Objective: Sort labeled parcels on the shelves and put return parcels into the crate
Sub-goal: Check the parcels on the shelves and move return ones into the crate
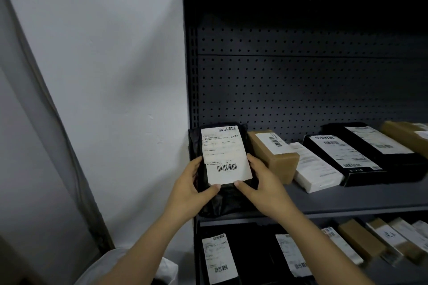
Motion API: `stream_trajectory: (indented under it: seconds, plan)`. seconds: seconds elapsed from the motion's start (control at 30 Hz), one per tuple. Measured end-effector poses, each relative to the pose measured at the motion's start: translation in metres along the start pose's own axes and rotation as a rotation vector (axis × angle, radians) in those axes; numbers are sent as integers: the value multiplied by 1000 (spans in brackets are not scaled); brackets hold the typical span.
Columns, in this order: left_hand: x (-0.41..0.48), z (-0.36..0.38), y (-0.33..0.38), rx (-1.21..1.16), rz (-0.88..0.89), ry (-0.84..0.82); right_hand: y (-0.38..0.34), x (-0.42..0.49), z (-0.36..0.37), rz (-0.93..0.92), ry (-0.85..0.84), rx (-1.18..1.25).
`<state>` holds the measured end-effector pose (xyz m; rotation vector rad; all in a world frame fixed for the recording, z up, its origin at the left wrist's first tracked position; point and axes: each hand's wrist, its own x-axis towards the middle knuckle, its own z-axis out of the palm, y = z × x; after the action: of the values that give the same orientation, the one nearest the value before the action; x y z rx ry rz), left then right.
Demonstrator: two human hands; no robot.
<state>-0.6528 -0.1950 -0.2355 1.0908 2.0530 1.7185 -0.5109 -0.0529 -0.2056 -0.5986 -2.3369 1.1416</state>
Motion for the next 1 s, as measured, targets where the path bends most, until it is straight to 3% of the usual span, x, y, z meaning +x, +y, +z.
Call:
stream_trajectory:
  seconds: [0.27, 0.47, 0.8, 1.0]
  plan:
    - [-4, -9, 54, 21, 305, 155, -29, -2, -17, -284, 198, 165]
    - [-8, -16, 81, 72, 449, 221, -46, -8, -21, -381, 274, 298]
    - [-13, -19, 87, 95, 449, 198, -50, -12, -23, -400, 264, 315]
    - [-16, -13, 73, 82, 317, 134, -41, -10, -23, -301, 260, 214]
